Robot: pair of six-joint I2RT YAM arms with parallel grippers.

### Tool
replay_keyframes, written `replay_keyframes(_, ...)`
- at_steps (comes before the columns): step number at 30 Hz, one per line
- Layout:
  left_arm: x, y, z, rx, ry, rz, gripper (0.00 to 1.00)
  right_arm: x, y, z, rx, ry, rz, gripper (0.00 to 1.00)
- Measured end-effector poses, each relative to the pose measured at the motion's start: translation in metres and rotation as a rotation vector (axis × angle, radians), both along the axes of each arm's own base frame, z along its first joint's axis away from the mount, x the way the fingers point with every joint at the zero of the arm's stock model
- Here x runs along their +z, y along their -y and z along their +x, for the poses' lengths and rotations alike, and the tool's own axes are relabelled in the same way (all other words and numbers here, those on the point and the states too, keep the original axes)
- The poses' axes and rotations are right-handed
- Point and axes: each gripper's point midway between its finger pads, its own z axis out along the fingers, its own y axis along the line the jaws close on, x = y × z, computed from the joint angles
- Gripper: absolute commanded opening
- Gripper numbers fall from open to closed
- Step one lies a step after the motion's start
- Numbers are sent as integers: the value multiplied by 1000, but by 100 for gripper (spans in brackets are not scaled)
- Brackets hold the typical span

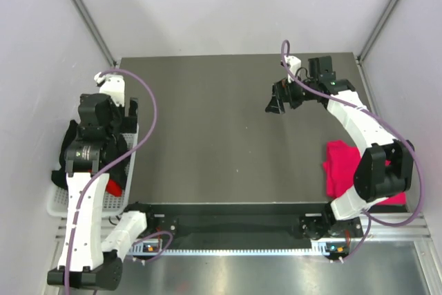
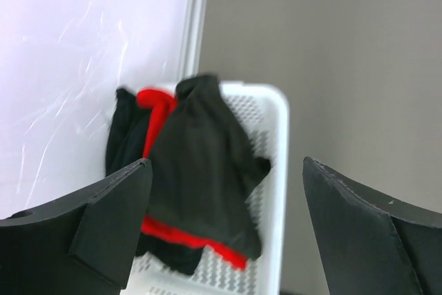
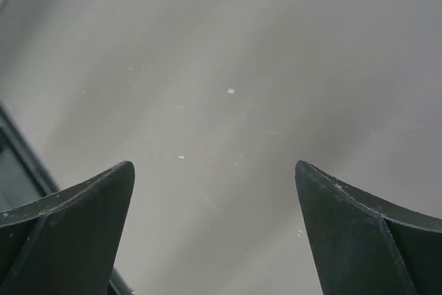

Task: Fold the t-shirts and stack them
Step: Grab the tshirt from the pile

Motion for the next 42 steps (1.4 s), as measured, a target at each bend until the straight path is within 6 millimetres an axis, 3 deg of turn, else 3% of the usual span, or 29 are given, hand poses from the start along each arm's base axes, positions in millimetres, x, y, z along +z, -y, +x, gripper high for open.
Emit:
replay_keyframes(4,-19,-20,-3,53,-102,48,91,4,-13,-11,74,-23,71,100)
replay_keyframes(7,-39,-43,3,110,-190,42,87,-5,-22,-15,138,-66,109,100)
replay_keyframes(13,-91,-72,30,137,-394,25,75,-42,-29,-18,217,-196,128,100)
replay_keyframes(16,-110,-79,50,120,-475,30,73,-44,-30,-21,247,-192,129,100)
replay_keyframes(19,-121,-86,73,108,-511,37,72,-39,-30,-22,274,-160,129,100)
replay_keyframes(25,-130,-100,102,114,-529,83,60,-42,-26,-29,311,-148,99,100)
replay_keyframes(34,-139,-115,104,136,-547,136,57,-49,-9,-46,372,-158,10,100)
replay_keyframes(42,-170,-128,89,160,-627,109,50,-48,19,-43,325,-176,-18,100)
